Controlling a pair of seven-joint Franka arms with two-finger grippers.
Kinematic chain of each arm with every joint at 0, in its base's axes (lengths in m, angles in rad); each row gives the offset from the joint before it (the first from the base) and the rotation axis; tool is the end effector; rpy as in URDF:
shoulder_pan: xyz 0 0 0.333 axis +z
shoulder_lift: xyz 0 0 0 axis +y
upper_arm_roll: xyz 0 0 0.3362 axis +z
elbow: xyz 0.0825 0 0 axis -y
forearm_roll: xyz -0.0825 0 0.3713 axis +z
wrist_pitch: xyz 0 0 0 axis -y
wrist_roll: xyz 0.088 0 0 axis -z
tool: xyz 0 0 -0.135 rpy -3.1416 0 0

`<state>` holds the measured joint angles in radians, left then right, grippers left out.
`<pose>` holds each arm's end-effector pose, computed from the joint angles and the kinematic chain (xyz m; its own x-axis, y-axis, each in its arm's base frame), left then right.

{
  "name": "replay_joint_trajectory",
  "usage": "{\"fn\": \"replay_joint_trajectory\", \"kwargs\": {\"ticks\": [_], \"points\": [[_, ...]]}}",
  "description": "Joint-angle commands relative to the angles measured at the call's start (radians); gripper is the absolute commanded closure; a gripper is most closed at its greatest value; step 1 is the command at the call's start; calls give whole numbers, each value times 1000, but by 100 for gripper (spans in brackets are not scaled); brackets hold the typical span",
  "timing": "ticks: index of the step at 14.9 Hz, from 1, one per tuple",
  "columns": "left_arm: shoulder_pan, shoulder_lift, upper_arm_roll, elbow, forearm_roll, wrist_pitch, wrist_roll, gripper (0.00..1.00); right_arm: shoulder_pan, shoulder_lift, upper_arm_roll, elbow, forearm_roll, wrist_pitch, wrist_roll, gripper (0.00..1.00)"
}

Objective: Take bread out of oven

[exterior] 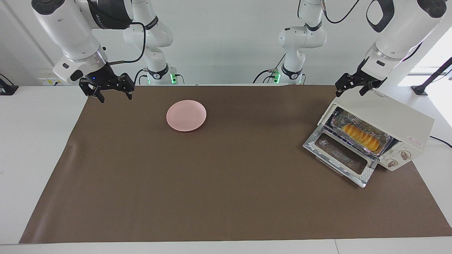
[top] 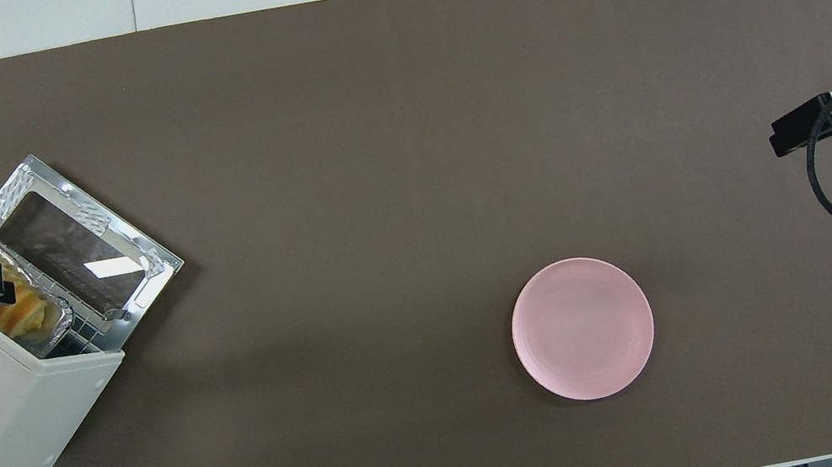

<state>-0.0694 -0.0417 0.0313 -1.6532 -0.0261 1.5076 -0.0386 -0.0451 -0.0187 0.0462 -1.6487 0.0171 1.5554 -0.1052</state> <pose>0.5158 -0.0230 0.5963 0.9945 -0.0011 -0.1047 0.0013 -0.9997 0.0234 0.5294 0.0031 0.5899 0.9917 0.1063 -0.0724 0.1048 -0.9942 -0.0239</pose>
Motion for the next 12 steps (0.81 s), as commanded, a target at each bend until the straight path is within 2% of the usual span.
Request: {"fn": "replay_joint_trajectory", "kwargs": {"ticks": [1, 8, 10, 12], "points": [[2, -35, -1, -43, 8, 23, -3, 0, -18, -4, 17, -2, -11, -12, 13, 0], [-9, -33, 4, -28, 9, 14, 0, 0, -18, -4, 17, -2, -11, -12, 13, 0], [-6, -38, 2, -33, 9, -41, -7, 0, -18, -4, 17, -2, -11, -12, 13, 0], [5, -26, 6, -13, 2, -6, -52, 0, -18, -4, 17, -2, -11, -12, 13, 0]]}}
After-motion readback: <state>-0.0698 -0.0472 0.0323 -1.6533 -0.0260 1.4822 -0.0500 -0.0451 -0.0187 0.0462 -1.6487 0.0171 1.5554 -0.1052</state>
